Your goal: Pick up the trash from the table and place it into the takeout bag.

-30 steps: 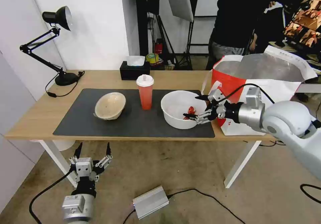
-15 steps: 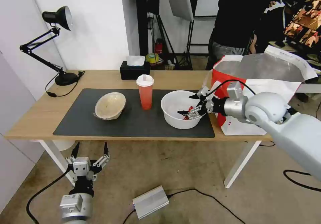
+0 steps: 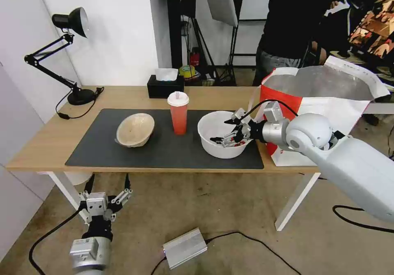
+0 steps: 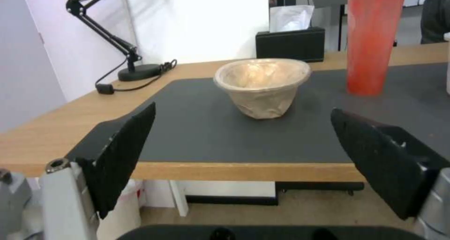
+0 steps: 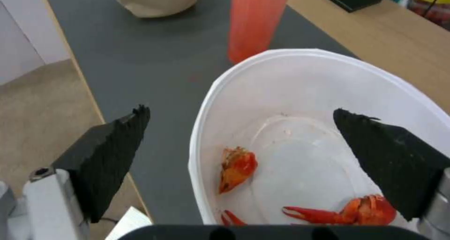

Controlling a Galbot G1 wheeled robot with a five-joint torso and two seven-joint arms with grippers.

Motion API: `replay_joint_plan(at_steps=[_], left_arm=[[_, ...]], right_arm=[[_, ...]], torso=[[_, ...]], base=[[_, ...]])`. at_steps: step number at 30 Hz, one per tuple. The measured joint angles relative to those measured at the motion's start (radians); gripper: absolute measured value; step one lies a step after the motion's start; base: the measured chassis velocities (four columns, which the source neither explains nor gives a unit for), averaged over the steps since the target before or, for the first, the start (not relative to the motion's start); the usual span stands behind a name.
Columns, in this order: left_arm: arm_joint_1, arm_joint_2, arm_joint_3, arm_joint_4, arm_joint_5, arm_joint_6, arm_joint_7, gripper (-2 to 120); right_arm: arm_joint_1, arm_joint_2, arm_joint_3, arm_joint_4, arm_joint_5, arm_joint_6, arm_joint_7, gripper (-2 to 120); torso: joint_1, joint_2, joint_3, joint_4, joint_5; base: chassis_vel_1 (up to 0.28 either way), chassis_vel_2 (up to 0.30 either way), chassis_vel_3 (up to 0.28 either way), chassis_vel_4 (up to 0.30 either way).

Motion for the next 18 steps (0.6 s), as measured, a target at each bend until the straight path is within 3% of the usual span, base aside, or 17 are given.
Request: replay_joint_plan(at_steps=[18], left_arm=[[0.004, 0.0, -0.01, -0.007, -0.004, 0.001, 0.0, 100]], right_arm=[[-0.001, 0.032, -0.022, -0.032, -0.001, -0.022, 0.036, 100]], torso=[[0.0, 0.0, 0.0, 0.0, 0.0001]], base=[[0.0, 0.0, 0.0, 0.0]])
